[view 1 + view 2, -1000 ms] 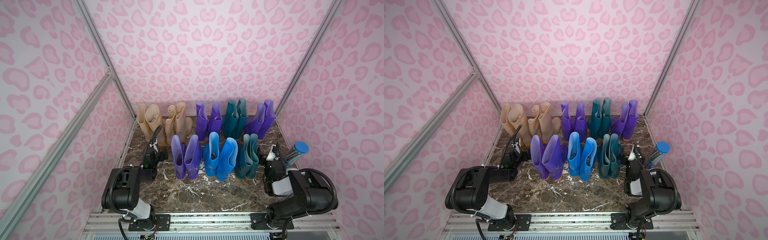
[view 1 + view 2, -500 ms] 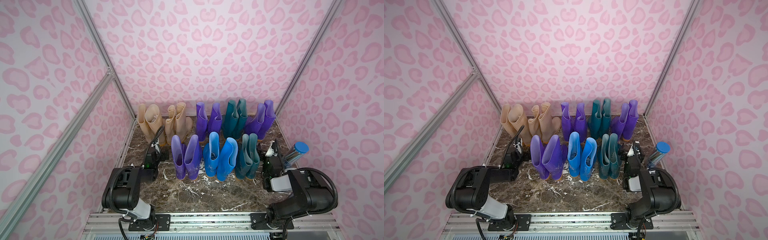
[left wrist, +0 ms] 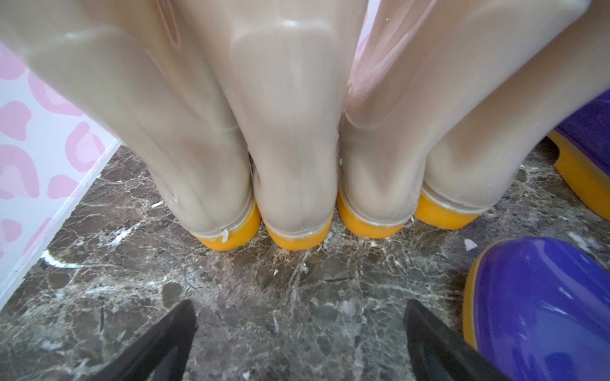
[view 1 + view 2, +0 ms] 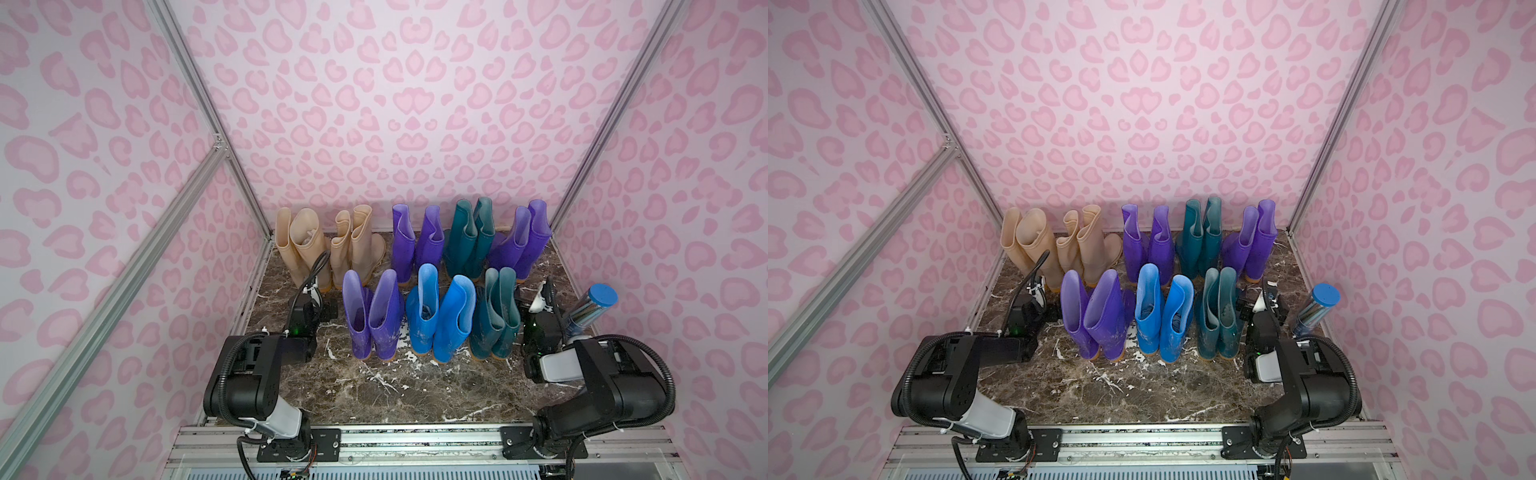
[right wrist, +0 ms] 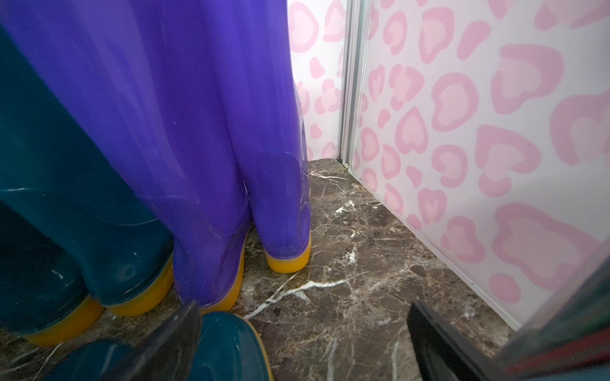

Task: Match and arrange rain boots in pairs
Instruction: Reset both arms

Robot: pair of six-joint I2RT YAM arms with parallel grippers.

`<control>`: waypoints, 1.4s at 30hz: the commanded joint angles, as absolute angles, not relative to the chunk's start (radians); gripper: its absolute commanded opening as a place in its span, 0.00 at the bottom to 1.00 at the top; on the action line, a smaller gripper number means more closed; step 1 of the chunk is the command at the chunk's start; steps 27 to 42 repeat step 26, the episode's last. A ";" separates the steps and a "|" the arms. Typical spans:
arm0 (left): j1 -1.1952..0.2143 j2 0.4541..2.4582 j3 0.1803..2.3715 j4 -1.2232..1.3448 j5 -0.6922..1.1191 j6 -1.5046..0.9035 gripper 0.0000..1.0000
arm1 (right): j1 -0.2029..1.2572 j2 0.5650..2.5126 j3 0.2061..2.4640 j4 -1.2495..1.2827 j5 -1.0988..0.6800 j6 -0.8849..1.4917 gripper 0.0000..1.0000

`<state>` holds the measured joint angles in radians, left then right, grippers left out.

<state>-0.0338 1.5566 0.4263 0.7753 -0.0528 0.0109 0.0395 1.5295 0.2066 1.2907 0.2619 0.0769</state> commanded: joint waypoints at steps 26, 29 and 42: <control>-0.043 1.560 0.439 0.795 -0.070 0.028 0.99 | 0.043 1.535 0.207 1.299 0.272 0.064 1.00; -0.043 1.560 0.439 0.795 -0.070 0.028 0.99 | 0.043 1.535 0.207 1.299 0.272 0.064 1.00; -0.043 1.560 0.439 0.795 -0.070 0.028 0.99 | 0.043 1.535 0.207 1.299 0.272 0.064 1.00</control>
